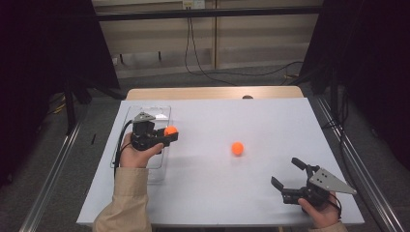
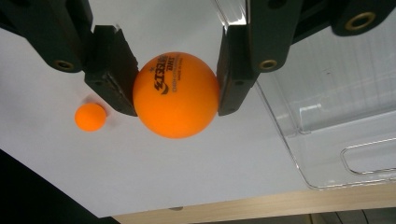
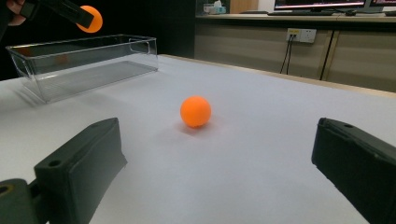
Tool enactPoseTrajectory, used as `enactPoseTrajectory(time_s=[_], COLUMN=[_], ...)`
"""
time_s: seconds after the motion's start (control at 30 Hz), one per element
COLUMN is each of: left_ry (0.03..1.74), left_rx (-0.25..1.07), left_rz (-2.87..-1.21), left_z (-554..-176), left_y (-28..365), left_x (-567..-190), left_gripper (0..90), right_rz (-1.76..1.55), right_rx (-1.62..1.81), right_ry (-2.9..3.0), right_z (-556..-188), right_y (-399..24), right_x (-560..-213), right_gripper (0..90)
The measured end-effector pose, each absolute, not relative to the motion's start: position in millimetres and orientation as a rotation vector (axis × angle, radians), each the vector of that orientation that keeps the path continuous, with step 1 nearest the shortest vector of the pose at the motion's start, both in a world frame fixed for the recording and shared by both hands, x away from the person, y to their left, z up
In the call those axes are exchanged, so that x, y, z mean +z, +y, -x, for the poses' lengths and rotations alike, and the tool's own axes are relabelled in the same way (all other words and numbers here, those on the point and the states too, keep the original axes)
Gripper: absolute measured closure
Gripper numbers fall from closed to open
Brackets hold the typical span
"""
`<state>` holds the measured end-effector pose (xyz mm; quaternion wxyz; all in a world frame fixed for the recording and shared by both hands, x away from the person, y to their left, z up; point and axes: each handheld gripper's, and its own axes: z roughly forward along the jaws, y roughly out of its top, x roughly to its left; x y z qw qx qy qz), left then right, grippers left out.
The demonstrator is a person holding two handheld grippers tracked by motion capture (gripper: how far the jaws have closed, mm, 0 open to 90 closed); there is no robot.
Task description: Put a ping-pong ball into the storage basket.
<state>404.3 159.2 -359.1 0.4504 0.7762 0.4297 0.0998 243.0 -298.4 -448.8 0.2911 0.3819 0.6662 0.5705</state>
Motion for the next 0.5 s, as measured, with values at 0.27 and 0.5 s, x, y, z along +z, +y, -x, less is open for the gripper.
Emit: enactPoseTrajectory(time_s=[0.27, 0.5], left_ry=[1.055, 1.065], left_rx=[0.265, 0.272], left_rz=[-1.922, -1.916], left_z=[-403.8, -403.7], left_y=[161.8, 165.0], left_x=[-357.1, -355.9], left_gripper=[50.8, 50.8], right_rz=[-1.017, -1.017], right_rx=[1.520, 1.521], right_ry=[1.783, 1.782], right_z=[-243.2, -243.3], right_y=[-298.3, -298.2], right_x=[-449.1, -449.2], right_gripper=[1.6, 1.5])
